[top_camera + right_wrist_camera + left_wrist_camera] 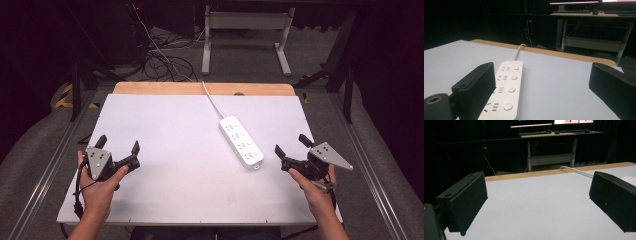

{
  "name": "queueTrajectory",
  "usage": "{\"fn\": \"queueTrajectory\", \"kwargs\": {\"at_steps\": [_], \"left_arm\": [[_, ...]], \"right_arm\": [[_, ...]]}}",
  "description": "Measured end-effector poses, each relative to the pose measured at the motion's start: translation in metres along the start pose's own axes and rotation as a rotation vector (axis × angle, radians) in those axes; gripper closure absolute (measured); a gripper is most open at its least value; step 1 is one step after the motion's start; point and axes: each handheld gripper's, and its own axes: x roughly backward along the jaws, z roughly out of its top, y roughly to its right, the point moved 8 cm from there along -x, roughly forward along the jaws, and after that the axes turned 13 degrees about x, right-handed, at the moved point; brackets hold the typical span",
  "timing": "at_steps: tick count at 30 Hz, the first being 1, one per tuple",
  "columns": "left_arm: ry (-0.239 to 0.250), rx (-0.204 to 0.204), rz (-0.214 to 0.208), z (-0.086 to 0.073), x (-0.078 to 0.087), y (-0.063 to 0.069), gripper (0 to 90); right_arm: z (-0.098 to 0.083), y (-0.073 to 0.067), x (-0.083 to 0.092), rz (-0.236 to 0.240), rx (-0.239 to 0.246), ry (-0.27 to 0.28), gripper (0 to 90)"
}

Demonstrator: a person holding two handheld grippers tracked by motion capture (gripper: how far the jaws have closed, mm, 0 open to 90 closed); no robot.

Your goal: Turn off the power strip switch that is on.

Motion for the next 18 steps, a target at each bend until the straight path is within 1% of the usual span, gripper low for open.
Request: {"fn": "queueTrajectory", "kwargs": {"at_steps": [4, 5, 7, 9, 10, 12, 13, 16, 18], "left_arm": [[0.000, 0.002, 0.002, 0.0001, 0.0002, -0.0013, 2.1], [0.000, 0.002, 0.002, 0.0001, 0.0002, -0.0013, 2.2], [0.001, 0.003, 0.001, 0.0002, 0.0003, -0.0013, 2.2], [0.001, 0.002, 0.000, 0.0003, 0.0007, -0.0010, 2.2], [0.002, 0.003, -0.001, 0.0003, 0.0007, -0.0009, 2.2], [0.003, 0.004, -0.002, 0.0003, 0.0009, -0.0008, 2.2], [0.003, 0.005, -0.003, 0.0003, 0.0009, -0.0007, 2.2], [0.001, 0.004, -0.003, 0.0002, 0.0012, -0.0009, 2.2], [0.001, 0.003, -0.004, 0.0002, 0.0012, -0.0006, 2.2]], "right_arm": [[0.0020, -0.0008, 0.0011, 0.000, 0.008, 0.007, 16.4], [0.0020, -0.0008, 0.0011, 0.000, 0.008, 0.007, 16.4], [0.0036, -0.0021, 0.0022, 0.008, 0.011, 0.009, 26.6], [0.0053, -0.0029, 0.0035, 0.025, 0.010, 0.014, 39.5], [0.0064, -0.0040, 0.0042, 0.041, -0.003, 0.017, 46.8], [0.0075, -0.0051, 0.0056, 0.061, -0.019, 0.011, 59.3], [0.0081, -0.0065, 0.0063, 0.078, -0.029, 0.007, 65.2], [0.0091, -0.0095, 0.0073, 0.103, -0.017, -0.009, 75.3], [0.0090, -0.0100, 0.0074, 0.099, -0.009, -0.018, 76.9]]}}
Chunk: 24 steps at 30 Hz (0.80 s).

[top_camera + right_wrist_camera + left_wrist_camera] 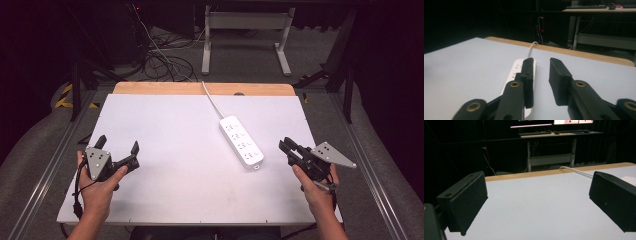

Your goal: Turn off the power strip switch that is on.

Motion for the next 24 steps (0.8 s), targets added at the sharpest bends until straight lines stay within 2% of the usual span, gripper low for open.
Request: {"fn": "queueTrajectory", "kwargs": {"at_steps": [6, 11, 12, 16, 18, 20, 24], "left_arm": [[0.001, -0.006, -0.002, 0.000, 0.000, 0.001, 2.3], [-0.001, -0.009, -0.001, -0.001, -0.001, 0.001, 2.3], [0.000, -0.009, -0.002, -0.001, 0.000, 0.001, 2.3], [-0.003, -0.011, -0.003, -0.001, -0.001, 0.001, 2.4], [-0.004, -0.013, -0.003, -0.001, -0.001, 0.000, 2.4], [-0.005, -0.012, -0.004, -0.002, -0.001, 0.001, 2.4], [-0.007, -0.015, -0.002, -0.002, -0.001, 0.001, 2.5]], "right_arm": [[0.001, 0.001, 0.004, -0.012, -0.003, -0.078, 89.9], [0.006, 0.001, 0.007, -0.001, -0.015, -0.082, 90.0], [0.007, 0.002, 0.006, 0.002, -0.028, -0.100, 90.0], [0.008, 0.002, 0.003, 0.005, -0.016, -0.137, 90.0], [0.013, 0.002, 0.001, 0.000, 0.011, -0.181, 90.0], [0.015, 0.002, 0.001, -0.003, 0.019, -0.192, 90.0], [0.030, 0.003, -0.003, -0.007, 0.043, -0.221, 90.0]]}}
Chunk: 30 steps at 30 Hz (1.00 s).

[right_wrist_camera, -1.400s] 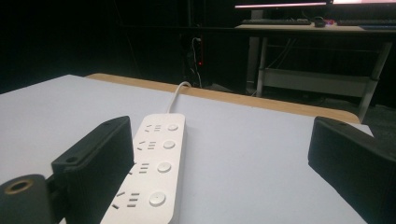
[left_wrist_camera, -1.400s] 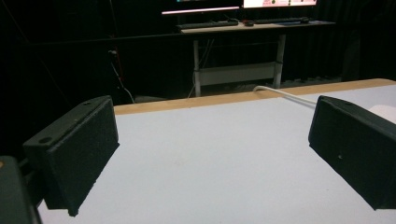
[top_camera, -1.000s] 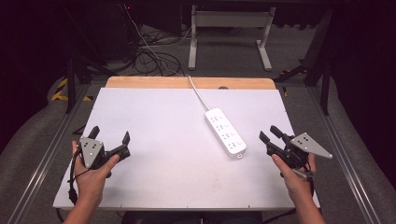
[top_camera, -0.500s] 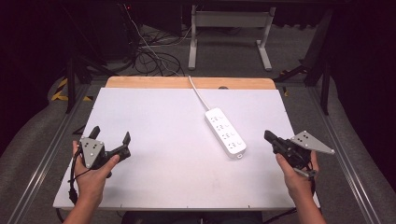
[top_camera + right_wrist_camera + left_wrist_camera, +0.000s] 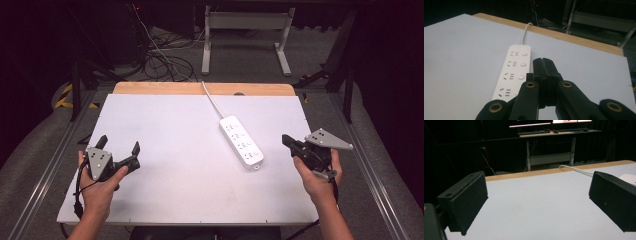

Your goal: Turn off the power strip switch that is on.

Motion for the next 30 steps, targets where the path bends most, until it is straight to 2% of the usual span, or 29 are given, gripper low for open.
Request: {"fn": "queueTrajectory", "kwargs": {"at_steps": [2, 6, 10, 14, 21, 26, 27, 28, 29, 30], "left_arm": [[0.000, 0.002, -0.003, 0.000, 0.000, 0.000, 2.5], [-0.001, 0.001, -0.001, -0.001, -0.001, 0.000, 2.5], [-0.001, 0.002, 0.000, -0.001, 0.000, 0.000, 2.5], [-0.002, -0.001, -0.002, -0.001, 0.001, 0.000, 2.8], [-0.001, -0.005, 0.000, -0.001, 0.002, -0.002, 2.9], [-0.002, -0.014, -0.002, -0.001, 0.002, 0.000, 3.0], [-0.003, -0.014, -0.004, -0.001, 0.002, 0.000, 3.0], [-0.003, -0.017, -0.005, -0.001, 0.002, 0.000, 3.0], [-0.002, -0.020, -0.005, -0.002, 0.002, 0.001, 3.2], [-0.003, -0.024, -0.006, -0.002, 0.002, 0.001, 3.2]], "right_arm": [[0.004, 0.001, 0.000, -0.002, -0.001, -0.005, 90.0], [0.024, 0.002, -0.005, -0.005, 0.020, -0.018, 90.0], [0.036, -0.001, -0.012, 0.013, 0.011, -0.020, 90.0], [0.053, -0.006, -0.029, 0.036, 0.022, -0.029, 90.0], [0.059, -0.012, -0.051, 0.061, 0.035, -0.059, 90.0], [0.056, -0.015, -0.070, 0.077, 0.036, -0.094, 90.0], [0.054, -0.016, -0.080, 0.087, 0.038, -0.113, 90.0], [0.054, -0.016, -0.080, 0.087, 0.038, -0.113, 90.0], [0.052, -0.018, -0.091, 0.094, 0.041, -0.132, 90.0], [0.052, -0.018, -0.091, 0.094, 0.041, -0.132, 90.0]]}}
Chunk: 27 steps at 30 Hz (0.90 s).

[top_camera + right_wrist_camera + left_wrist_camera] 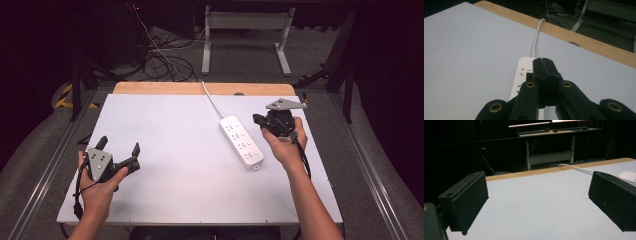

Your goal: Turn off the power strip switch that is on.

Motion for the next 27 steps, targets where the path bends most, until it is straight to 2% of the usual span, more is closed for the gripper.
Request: {"fn": "queueTrajectory", "kwargs": {"at_steps": [3, 5, 7, 13, 15, 16, 17, 19, 20, 21, 27], "left_arm": [[-0.001, -0.003, 0.001, 0.000, 0.000, 0.000, 3.2], [-0.001, -0.002, 0.001, 0.000, 0.000, -0.001, 3.2], [-0.002, -0.001, 0.001, -0.001, 0.000, -0.001, 3.3], [-0.003, -0.009, -0.004, -0.001, 0.000, 0.000, 3.3], [-0.006, -0.011, -0.008, -0.001, 0.000, 0.002, 3.4], [-0.006, -0.013, -0.009, -0.001, 0.000, 0.002, 3.4], [-0.005, -0.014, -0.009, -0.001, 0.000, 0.002, 3.4], [-0.003, -0.018, -0.008, -0.001, -0.001, 0.002, 3.4], [-0.003, -0.017, -0.010, -0.001, -0.001, 0.002, 3.4], [-0.004, -0.016, -0.009, -0.001, -0.001, 0.002, 3.4], [-0.003, -0.018, -0.010, -0.001, -0.001, 0.003, 3.3]], "right_arm": [[0.000, -0.001, -0.019, 0.012, 0.007, -0.030, 90.0], [-0.001, -0.001, -0.039, 0.012, 0.018, -0.069, 90.0], [-0.001, -0.001, -0.045, 0.014, 0.019, -0.082, 90.0], [-0.008, 0.001, -0.084, 0.013, 0.044, -0.203, 90.0], [-0.010, 0.001, -0.089, 0.014, 0.041, -0.216, 90.0], [-0.016, 0.001, -0.098, 0.013, 0.032, -0.248, 90.0], [-0.016, 0.001, -0.098, 0.013, 0.032, -0.248, 90.0], [-0.026, 0.001, -0.110, 0.009, 0.022, -0.291, 90.0], [-0.026, 0.001, -0.110, 0.009, 0.022, -0.291, 90.0], [-0.027, 0.001, -0.115, 0.018, 0.001, -0.282, 90.0], [-0.036, 0.002, -0.124, -0.006, 0.007, -0.320, 90.0]]}}
